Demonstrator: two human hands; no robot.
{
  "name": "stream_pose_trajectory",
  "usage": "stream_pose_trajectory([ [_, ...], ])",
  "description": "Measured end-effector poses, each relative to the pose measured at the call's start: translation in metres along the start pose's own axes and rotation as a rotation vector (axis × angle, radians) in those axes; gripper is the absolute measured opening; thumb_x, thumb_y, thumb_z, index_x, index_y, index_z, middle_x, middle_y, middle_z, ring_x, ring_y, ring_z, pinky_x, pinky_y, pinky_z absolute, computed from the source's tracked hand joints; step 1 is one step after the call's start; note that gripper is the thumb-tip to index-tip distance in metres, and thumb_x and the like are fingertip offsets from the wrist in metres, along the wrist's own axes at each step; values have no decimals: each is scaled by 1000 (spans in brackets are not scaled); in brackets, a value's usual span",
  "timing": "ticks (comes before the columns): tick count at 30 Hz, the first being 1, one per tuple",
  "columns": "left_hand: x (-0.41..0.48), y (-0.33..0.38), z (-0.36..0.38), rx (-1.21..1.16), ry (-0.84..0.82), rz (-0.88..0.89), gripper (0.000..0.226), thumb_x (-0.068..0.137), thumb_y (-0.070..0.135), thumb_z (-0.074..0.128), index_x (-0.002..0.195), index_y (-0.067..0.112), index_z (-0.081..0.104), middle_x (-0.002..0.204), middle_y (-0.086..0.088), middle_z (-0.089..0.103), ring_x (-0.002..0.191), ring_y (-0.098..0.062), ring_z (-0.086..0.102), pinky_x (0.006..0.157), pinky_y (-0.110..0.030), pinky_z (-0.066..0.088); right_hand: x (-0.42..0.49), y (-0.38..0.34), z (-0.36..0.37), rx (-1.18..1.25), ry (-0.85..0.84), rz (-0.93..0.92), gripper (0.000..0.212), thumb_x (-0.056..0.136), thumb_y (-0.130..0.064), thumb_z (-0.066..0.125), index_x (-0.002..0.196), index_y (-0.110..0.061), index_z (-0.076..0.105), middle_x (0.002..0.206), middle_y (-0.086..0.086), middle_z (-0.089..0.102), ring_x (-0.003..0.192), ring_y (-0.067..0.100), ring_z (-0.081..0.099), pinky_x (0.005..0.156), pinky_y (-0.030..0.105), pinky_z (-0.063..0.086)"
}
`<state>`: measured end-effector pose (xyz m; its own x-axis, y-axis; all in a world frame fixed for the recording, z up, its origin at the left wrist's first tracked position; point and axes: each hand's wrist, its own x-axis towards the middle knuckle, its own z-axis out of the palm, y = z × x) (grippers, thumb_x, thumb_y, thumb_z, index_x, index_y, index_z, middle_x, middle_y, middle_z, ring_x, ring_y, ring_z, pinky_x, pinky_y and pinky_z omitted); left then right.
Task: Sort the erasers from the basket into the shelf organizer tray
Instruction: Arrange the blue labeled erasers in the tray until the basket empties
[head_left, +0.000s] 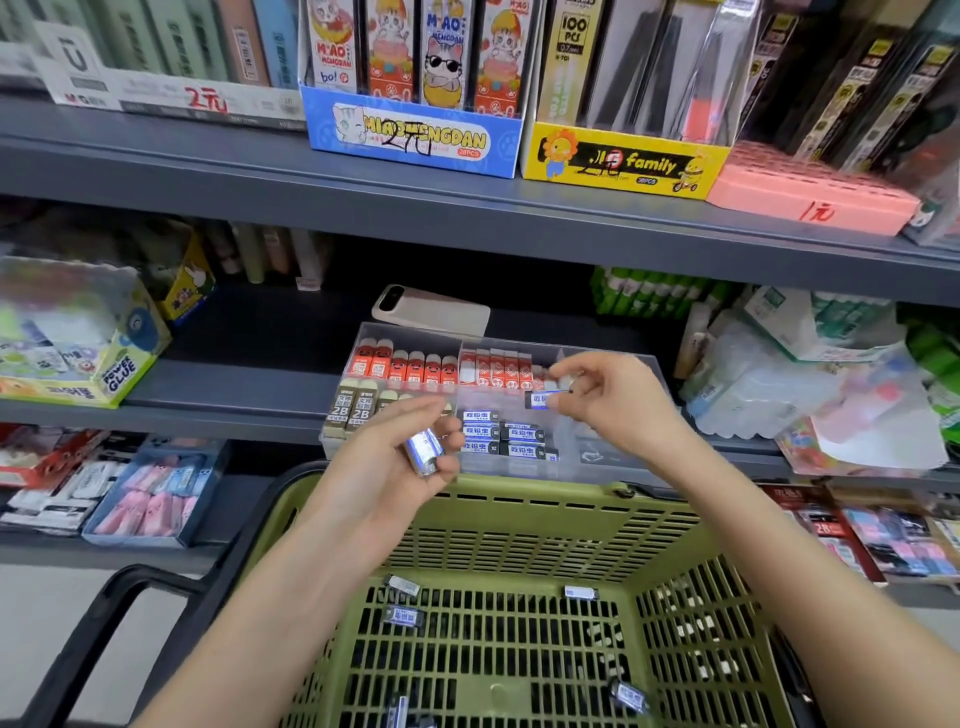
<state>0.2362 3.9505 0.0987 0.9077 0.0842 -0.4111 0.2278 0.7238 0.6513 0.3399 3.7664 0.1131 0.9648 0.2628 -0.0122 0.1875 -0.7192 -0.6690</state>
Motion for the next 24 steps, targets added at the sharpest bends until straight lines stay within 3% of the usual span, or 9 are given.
stream_pose_trajectory([
  [2, -2, 3, -3, -3, -25, -2, 41, 63, 0, 60, 104, 0, 58, 74, -17, 67, 68, -23, 61, 51, -25, 51, 7, 1, 8, -86, 31, 54, 17, 74, -20, 77, 80, -20, 61, 64, -9, 54, 75, 13, 55, 74, 26, 42],
  [5, -5, 5, -8, -34, -49, -15, 52, 61, -6, 57, 112, -1, 55, 76, -21, 70, 73, -30, 67, 62, -33, 58, 11, 3, 21, -129, 101, 50, 26, 73, -22, 78, 62, -26, 55, 64, -11, 56, 74, 12, 56, 58, 18, 40],
  [9, -6, 7, -13, -48, -81, -41, 55, 60, -9, 56, 114, -1, 55, 78, -25, 70, 76, -35, 69, 64, -40, 58, 9, 2, 36, -215, 186, 29, 10, 76, -26, 75, 70, -19, 72, 63, -9, 58, 70, 16, 56, 58, 25, 37],
  [15, -5, 10, -20, -76, -117, -128, 46, 72, 1, 56, 117, -4, 59, 95, -28, 67, 92, -41, 67, 74, -49, 58, 7, 7, 55, -305, 311, 58, 18, 76, -34, 73, 70, -22, 61, 71, -5, 65, 71, 16, 57, 55, 25, 33],
  [18, -5, 12, -21, -112, -130, -183, 42, 75, 4, 55, 116, -7, 61, 112, -33, 63, 101, -46, 63, 78, -59, 54, 8, 9, 52, -422, 321, 37, 20, 78, -36, 69, 70, -18, 67, 68, -2, 67, 69, 18, 59, 53, 24, 31],
  [22, -5, 9, -19, -163, -192, -210, 39, 79, 3, 52, 116, -7, 60, 113, -30, 63, 102, -48, 62, 78, -63, 51, 8, 8, 55, -691, 284, -8, 21, 82, -29, 59, 65, -16, 62, 61, -3, 55, 65, 18, 52, 47, 23, 20],
  [24, -4, 7, -16, -144, -200, -190, 37, 79, 4, 51, 114, -5, 60, 111, -27, 66, 101, -45, 64, 76, -61, 53, 7, 6, 54, -803, 237, -30, 16, 85, -27, 56, 77, -19, 67, 66, -3, 53, 67, 18, 48, 48, 22, 19],
])
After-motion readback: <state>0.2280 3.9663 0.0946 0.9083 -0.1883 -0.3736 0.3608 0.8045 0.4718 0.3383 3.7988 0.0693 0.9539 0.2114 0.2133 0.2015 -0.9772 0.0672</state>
